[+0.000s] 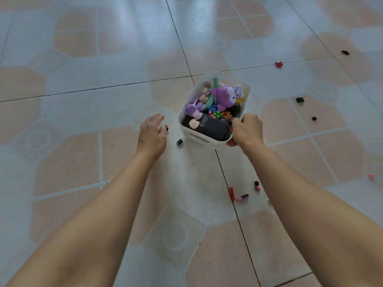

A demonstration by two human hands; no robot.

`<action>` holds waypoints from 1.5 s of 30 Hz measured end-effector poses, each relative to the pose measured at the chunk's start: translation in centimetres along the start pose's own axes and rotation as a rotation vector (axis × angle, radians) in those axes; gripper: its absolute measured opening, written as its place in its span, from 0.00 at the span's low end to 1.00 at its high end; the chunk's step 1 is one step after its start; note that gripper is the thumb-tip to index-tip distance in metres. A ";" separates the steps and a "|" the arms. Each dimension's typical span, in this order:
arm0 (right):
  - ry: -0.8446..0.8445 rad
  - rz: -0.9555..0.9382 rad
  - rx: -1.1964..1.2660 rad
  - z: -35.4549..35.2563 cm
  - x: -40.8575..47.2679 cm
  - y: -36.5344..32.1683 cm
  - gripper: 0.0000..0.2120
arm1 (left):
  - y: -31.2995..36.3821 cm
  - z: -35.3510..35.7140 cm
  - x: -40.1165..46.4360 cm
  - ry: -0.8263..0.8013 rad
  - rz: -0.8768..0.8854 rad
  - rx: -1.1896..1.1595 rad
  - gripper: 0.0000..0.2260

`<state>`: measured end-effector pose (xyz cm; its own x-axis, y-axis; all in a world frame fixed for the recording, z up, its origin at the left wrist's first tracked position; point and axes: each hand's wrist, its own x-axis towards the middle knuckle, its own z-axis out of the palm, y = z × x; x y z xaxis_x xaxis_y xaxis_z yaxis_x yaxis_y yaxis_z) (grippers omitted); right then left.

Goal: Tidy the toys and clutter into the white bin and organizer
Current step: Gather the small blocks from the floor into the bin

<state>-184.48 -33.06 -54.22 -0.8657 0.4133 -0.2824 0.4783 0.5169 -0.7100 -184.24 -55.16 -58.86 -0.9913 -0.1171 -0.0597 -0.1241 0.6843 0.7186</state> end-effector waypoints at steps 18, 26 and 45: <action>-0.093 -0.132 -0.064 -4.1 -1.0 4.8 0.13 | 2.0 6.2 -7.5 -0.029 0.377 0.194 0.05; -0.294 0.032 -0.455 -11.4 -4.8 15.1 0.24 | 6.6 9.2 -13.4 -0.327 0.244 0.053 0.06; -0.279 -0.180 -0.382 -8.2 -7.9 15.1 0.22 | 12.4 13.9 -14.0 -0.432 0.352 0.224 0.12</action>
<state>-169.21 -22.37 -57.45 -0.9208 0.1029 -0.3763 0.2924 0.8206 -0.4910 -172.51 -35.03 -58.73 -0.8964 0.4154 -0.1544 0.2556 0.7693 0.5856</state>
